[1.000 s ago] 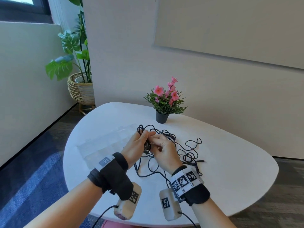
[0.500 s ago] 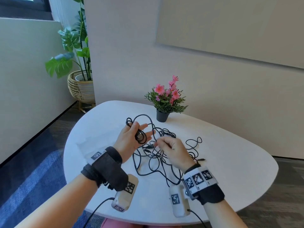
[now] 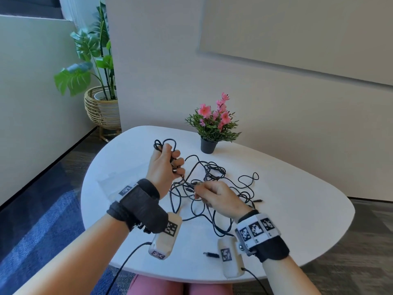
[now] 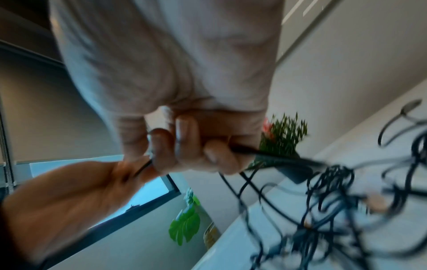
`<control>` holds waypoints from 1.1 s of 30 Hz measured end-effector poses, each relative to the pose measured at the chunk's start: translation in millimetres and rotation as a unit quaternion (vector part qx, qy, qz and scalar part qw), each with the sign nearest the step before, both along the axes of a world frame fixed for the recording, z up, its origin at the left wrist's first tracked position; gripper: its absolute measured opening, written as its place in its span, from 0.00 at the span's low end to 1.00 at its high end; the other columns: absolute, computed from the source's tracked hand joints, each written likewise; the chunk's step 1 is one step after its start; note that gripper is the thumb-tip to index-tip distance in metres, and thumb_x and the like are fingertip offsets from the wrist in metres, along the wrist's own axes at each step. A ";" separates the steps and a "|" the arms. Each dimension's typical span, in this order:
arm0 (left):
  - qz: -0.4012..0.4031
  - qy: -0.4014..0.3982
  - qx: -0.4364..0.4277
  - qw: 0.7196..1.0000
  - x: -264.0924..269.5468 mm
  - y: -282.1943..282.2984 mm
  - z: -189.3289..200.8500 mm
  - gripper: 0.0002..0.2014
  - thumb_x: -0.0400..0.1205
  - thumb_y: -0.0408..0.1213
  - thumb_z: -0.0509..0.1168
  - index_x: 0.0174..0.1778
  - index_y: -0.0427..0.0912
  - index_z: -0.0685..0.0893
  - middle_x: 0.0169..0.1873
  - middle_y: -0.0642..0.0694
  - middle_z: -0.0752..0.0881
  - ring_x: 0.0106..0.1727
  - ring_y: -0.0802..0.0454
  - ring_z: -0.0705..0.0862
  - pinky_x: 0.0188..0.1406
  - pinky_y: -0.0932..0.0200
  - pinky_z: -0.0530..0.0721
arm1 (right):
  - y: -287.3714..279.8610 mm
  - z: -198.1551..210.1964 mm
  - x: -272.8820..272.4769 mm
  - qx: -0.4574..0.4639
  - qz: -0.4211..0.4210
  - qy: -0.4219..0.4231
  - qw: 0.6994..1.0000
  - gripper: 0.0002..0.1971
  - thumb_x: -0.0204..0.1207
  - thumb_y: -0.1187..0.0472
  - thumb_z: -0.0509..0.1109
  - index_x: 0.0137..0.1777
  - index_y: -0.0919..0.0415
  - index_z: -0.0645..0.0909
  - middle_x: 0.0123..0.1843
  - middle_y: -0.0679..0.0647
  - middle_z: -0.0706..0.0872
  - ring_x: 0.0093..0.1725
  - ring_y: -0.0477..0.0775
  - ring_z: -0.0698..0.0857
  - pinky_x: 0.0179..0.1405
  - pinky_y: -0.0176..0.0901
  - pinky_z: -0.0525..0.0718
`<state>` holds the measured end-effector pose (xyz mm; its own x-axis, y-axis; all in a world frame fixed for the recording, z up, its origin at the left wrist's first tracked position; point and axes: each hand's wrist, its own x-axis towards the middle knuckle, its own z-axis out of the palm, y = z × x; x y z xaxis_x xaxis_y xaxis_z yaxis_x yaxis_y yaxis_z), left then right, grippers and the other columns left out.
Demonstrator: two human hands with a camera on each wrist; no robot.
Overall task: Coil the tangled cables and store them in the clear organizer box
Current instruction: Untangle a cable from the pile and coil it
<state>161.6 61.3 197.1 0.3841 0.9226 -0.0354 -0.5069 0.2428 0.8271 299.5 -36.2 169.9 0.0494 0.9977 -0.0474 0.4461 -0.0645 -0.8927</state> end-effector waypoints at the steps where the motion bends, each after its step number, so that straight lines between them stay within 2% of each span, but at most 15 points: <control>1: 0.012 0.038 0.018 0.999 -5.4 6.6 -1.5 0.09 0.88 0.40 0.49 0.42 0.46 0.66 0.29 0.52 0.67 0.22 0.59 0.64 0.18 0.66 0.66 | -5.9 5.8 6.9 -0.004 0.010 -0.012 1.000 0.11 0.81 0.59 0.65 0.37 0.58 0.82 0.22 0.40 0.78 0.24 0.34 0.72 0.30 0.25 0.69; 4: -0.023 0.202 0.085 0.976 -17.0 15.0 -9.9 0.09 0.88 0.43 0.49 0.53 0.43 0.70 0.33 0.50 0.67 0.25 0.58 0.64 0.18 0.66 0.62 | -17.5 24.4 26.3 0.029 0.006 -0.065 0.997 0.08 0.78 0.61 0.69 0.41 0.61 0.87 0.29 0.40 0.84 0.34 0.31 0.78 0.42 0.26 0.73; 7: -0.139 0.350 0.162 0.912 -15.9 -1.7 -18.0 0.18 0.87 0.51 0.48 0.62 0.43 0.73 0.40 0.52 0.75 0.31 0.58 0.71 0.26 0.67 0.71 | -12.4 36.7 27.0 0.088 0.000 -0.113 0.990 0.06 0.77 0.62 0.70 0.44 0.58 0.90 0.39 0.45 0.90 0.38 0.35 0.83 0.45 0.28 0.79; 9: -0.188 0.412 0.256 0.854 -13.1 -14.2 -21.9 0.20 0.84 0.56 0.53 0.56 0.45 0.78 0.37 0.54 0.76 0.34 0.58 0.74 0.32 0.63 0.71 | -2.5 36.7 25.0 0.128 -0.023 -0.135 0.982 0.05 0.75 0.60 0.72 0.44 0.56 0.90 0.40 0.46 0.91 0.40 0.42 0.86 0.46 0.38 0.83; 11: -0.211 0.436 0.326 0.812 -11.5 -19.7 -21.8 0.19 0.80 0.56 0.60 0.47 0.41 0.81 0.30 0.53 0.74 0.30 0.55 0.71 0.32 0.59 0.69 | 6.0 33.6 26.5 0.150 -0.054 -0.127 0.979 0.03 0.73 0.61 0.74 0.42 0.55 0.90 0.39 0.46 0.91 0.42 0.47 0.88 0.48 0.44 0.85; 13: -0.216 0.460 0.353 0.786 -11.7 -17.6 -19.1 0.15 0.81 0.49 0.64 0.45 0.38 0.82 0.26 0.52 0.73 0.27 0.55 0.70 0.30 0.60 0.69 | 11.7 30.2 29.0 0.157 -0.081 -0.082 0.981 0.01 0.70 0.61 0.77 0.40 0.57 0.90 0.37 0.49 0.91 0.40 0.49 0.88 0.48 0.47 0.86; 14: -0.222 0.457 0.354 0.785 -13.1 -15.5 -17.5 0.14 0.81 0.47 0.63 0.44 0.38 0.82 0.26 0.52 0.73 0.27 0.54 0.70 0.30 0.61 0.70 | 13.3 29.3 29.8 0.161 -0.099 -0.049 0.981 0.02 0.68 0.61 0.79 0.38 0.59 0.90 0.35 0.52 0.90 0.38 0.50 0.87 0.46 0.47 0.86; 16: -0.245 0.403 0.340 0.813 -16.6 -13.2 -14.9 0.13 0.83 0.46 0.60 0.38 0.41 0.80 0.29 0.51 0.73 0.31 0.54 0.71 0.36 0.62 0.72 | 15.6 27.0 30.1 0.174 -0.146 0.026 0.974 0.09 0.63 0.60 0.81 0.34 0.66 0.87 0.31 0.56 0.86 0.32 0.49 0.81 0.38 0.41 0.82; 18: -0.253 0.291 0.277 0.880 -16.6 -14.5 -14.8 0.12 0.83 0.48 0.59 0.38 0.45 0.78 0.35 0.50 0.78 0.40 0.55 0.77 0.47 0.62 0.76 | 17.7 24.9 29.0 0.176 -0.180 0.081 0.964 0.10 0.66 0.62 0.79 0.35 0.69 0.84 0.28 0.52 0.82 0.29 0.43 0.77 0.31 0.31 0.76; 20: -0.229 0.164 0.163 0.946 -13.9 -17.6 -17.1 0.11 0.81 0.46 0.59 0.49 0.43 0.81 0.48 0.50 0.84 0.54 0.56 0.81 0.59 0.59 0.77 | 19.2 22.0 25.1 0.161 -0.183 0.127 0.962 0.04 0.75 0.64 0.73 0.40 0.65 0.83 0.26 0.46 0.79 0.26 0.41 0.74 0.29 0.30 0.73; 21: -0.219 0.109 0.123 0.962 -11.8 -18.2 -18.5 0.15 0.79 0.44 0.58 0.56 0.41 0.80 0.56 0.51 0.85 0.61 0.58 0.80 0.63 0.57 0.76 | 19.4 19.9 22.3 0.158 -0.173 0.165 0.958 0.03 0.78 0.66 0.69 0.44 0.64 0.83 0.26 0.46 0.78 0.26 0.42 0.72 0.28 0.32 0.71; 24: -0.204 0.020 0.094 0.974 -5.2 -17.7 -18.1 0.24 0.78 0.45 0.55 0.69 0.39 0.75 0.67 0.55 0.80 0.71 0.63 0.74 0.69 0.56 0.71 | 21.2 11.0 9.2 0.173 -0.158 0.229 0.945 0.08 0.79 0.71 0.65 0.50 0.63 0.85 0.26 0.47 0.78 0.26 0.44 0.71 0.27 0.33 0.71; 28: -0.142 0.036 0.132 0.980 4.2 -15.3 -19.0 0.21 0.85 0.43 0.51 0.69 0.39 0.77 0.68 0.52 0.81 0.71 0.58 0.75 0.72 0.54 0.68 | 26.2 1.0 -10.2 0.164 -0.185 0.157 0.956 0.07 0.73 0.70 0.73 0.46 0.58 0.89 0.28 0.46 0.85 0.19 0.46 0.73 0.20 0.34 0.73; 30: -0.099 0.084 0.177 0.976 10.5 -12.7 -21.0 0.19 0.87 0.43 0.49 0.62 0.40 0.82 0.62 0.52 0.85 0.67 0.55 0.80 0.69 0.53 0.71 | 30.2 1.3 -12.7 0.165 -0.206 0.133 0.955 0.06 0.70 0.68 0.76 0.41 0.57 0.90 0.27 0.46 0.87 0.18 0.48 0.73 0.20 0.35 0.73; 33: -0.030 0.070 0.140 0.987 17.1 1.0 -9.1 0.16 0.88 0.40 0.49 0.44 0.42 0.81 0.40 0.55 0.89 0.58 0.51 0.86 0.61 0.47 0.78 | 40.4 9.4 -7.9 0.153 -0.192 0.143 0.959 0.05 0.71 0.66 0.76 0.36 0.57 0.89 0.29 0.51 0.89 0.18 0.48 0.68 0.18 0.35 0.69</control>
